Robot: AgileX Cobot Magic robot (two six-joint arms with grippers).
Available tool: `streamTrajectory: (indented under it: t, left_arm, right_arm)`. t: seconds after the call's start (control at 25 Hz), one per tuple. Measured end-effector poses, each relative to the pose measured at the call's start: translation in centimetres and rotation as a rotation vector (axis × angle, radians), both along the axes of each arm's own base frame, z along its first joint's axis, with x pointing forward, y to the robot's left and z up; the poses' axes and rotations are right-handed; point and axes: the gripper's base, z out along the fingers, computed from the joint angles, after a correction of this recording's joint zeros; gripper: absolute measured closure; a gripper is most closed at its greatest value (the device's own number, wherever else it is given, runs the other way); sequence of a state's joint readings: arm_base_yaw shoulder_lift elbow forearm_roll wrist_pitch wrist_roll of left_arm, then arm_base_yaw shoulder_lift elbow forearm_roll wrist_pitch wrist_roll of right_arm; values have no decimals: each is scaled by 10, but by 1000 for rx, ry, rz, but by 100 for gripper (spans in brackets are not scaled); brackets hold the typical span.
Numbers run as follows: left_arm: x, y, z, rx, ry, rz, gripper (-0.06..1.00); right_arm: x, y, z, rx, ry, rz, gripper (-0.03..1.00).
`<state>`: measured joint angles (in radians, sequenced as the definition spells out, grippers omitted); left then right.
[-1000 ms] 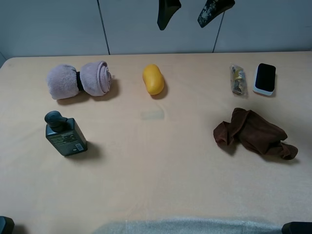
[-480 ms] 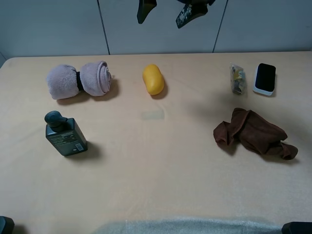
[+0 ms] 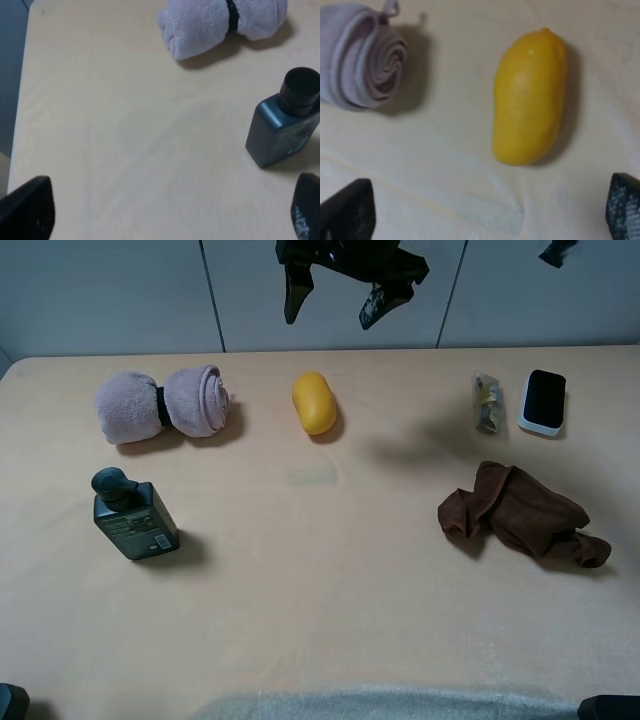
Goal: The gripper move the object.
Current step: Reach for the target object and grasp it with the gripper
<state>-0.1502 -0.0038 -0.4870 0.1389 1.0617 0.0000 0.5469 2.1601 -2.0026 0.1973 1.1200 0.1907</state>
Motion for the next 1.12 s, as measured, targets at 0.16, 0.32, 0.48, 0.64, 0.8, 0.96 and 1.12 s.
streamTrajectory:
  t: [0.16, 0.32, 0.48, 0.64, 0.8, 0.96, 1.12]
  left_arm:
    - [0, 0, 0, 0, 0, 0, 1]
    - [0, 0, 0, 0, 0, 0, 1]
    - [0, 0, 0, 0, 0, 0, 1]
    - [0, 0, 0, 0, 0, 0, 1]
    - [0, 0, 0, 0, 0, 0, 1]
    - [0, 0, 0, 0, 0, 0, 1]
    - [0, 0, 0, 0, 0, 0, 1]
  right_arm:
    - [9, 5, -9, -19, 14, 0, 28]
    - [19, 11, -28, -36, 35, 1, 28]
    - [25, 14, -48, -58, 58, 2, 28]
    - [30, 14, -67, -89, 66, 3, 28]
    - [34, 15, -84, -107, 69, 3, 28]
    - [38, 17, -94, -104, 54, 13, 28]
    - [39, 19, -106, -111, 59, 25, 28]
